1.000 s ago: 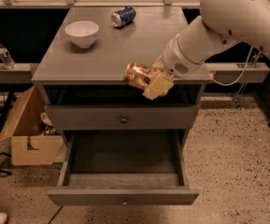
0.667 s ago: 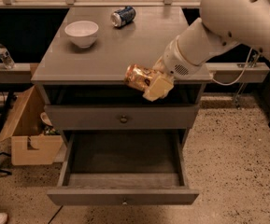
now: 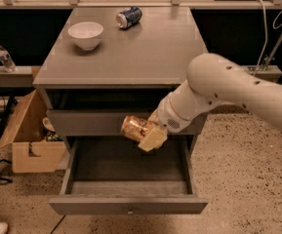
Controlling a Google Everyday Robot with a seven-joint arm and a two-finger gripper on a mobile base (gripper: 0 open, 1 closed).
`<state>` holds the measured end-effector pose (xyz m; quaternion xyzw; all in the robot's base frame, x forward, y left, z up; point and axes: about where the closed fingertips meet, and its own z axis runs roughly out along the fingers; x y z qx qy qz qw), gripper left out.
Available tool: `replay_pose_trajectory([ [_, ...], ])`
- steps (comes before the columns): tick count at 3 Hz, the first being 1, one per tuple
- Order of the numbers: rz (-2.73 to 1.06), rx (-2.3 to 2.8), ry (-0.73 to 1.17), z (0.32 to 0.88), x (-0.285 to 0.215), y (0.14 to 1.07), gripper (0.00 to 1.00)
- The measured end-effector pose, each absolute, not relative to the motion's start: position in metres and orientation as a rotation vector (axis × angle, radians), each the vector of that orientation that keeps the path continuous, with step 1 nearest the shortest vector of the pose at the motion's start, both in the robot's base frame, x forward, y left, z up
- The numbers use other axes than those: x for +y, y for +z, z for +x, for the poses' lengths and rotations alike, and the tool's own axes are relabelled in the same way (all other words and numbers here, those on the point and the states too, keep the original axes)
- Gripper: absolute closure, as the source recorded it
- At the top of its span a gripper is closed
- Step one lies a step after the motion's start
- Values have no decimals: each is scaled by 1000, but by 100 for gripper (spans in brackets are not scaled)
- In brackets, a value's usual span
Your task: Place orange can into middle drawer
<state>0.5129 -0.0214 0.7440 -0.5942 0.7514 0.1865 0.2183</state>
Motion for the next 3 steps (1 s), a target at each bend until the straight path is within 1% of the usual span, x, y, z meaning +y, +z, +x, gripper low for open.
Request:
replay_pose_trajectory([
  [1,-1612,2145,592,496,-7,679,100],
  [2,-1612,2146,591,497,-7,679,100],
  [3,-1604,2190,553,503,-9,650,100],
])
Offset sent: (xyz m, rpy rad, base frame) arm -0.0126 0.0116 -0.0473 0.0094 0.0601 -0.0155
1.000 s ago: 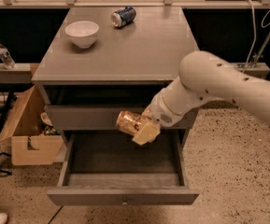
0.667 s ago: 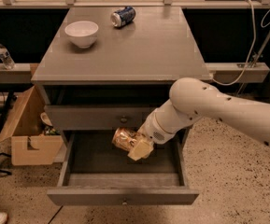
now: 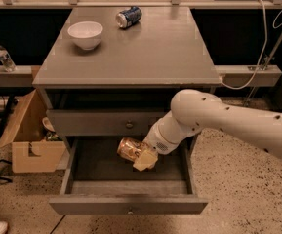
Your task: Place orange can into middle drawer
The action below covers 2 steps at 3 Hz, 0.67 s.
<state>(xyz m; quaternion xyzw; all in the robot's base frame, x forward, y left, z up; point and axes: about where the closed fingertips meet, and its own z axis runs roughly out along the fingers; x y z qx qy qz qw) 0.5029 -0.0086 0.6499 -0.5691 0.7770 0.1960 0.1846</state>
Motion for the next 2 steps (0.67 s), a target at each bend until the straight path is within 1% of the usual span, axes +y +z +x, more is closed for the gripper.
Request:
replay_pose_trajectory([
  [2,-1477,2304,405,528,-28,557,100],
])
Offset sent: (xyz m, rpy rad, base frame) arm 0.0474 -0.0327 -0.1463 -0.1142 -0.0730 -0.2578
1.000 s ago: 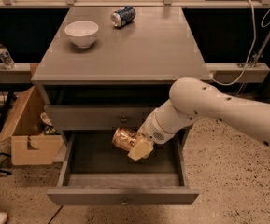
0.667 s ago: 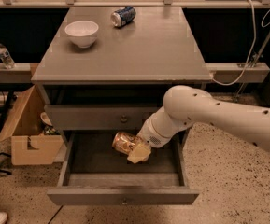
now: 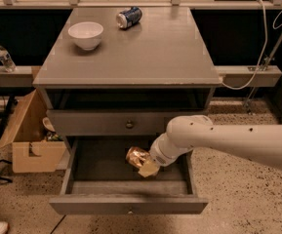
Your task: Place orange can into middle drawer
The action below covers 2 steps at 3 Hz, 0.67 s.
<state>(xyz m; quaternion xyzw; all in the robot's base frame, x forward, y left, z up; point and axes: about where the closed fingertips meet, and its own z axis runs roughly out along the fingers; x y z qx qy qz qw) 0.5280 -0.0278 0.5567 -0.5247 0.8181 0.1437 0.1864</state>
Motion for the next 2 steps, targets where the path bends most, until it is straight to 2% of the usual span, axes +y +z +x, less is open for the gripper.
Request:
replay_pose_trajectory([
  [1,-1362,2313,405,555,-27,507,97],
  [2,-1297,2307,471,574,-20,473,68],
])
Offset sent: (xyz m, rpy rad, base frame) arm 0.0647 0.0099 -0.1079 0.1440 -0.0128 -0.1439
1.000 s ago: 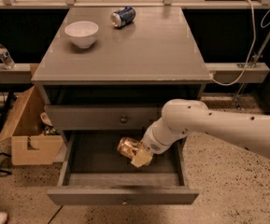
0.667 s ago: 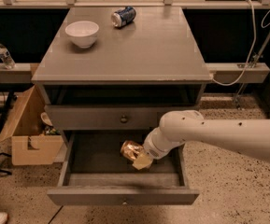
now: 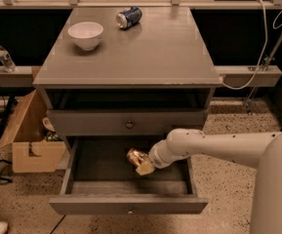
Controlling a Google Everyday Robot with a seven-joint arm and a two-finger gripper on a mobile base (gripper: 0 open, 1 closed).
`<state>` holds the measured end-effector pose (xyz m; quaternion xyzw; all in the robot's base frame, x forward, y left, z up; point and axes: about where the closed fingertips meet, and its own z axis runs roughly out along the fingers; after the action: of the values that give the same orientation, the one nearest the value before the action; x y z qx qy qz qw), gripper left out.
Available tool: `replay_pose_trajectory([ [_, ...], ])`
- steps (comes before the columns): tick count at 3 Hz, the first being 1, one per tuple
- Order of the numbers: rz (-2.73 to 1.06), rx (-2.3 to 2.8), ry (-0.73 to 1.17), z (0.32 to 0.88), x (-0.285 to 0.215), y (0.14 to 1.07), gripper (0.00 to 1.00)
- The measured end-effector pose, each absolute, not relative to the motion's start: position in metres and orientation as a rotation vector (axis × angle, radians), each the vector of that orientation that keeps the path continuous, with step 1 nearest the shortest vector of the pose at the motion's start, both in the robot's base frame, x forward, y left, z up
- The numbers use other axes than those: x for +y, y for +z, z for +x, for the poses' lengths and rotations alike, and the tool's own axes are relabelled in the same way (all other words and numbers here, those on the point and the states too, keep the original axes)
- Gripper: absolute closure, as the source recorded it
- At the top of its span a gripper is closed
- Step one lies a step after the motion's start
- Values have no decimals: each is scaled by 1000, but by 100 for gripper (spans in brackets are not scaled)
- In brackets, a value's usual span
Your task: Place orange can into middle drawer
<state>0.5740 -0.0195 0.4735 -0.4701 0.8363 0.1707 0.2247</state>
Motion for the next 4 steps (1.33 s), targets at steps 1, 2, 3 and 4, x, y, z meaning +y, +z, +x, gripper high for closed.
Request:
replay_pose_trajectory([
  [1,-1279,2295,541,583,-8,451,43],
  [2,-1282,2268,624,590,3,433,12],
  [3,-1281,2251,661,592,5,426,0],
  [4,-1248,2253,666,585,-14,435,0],
])
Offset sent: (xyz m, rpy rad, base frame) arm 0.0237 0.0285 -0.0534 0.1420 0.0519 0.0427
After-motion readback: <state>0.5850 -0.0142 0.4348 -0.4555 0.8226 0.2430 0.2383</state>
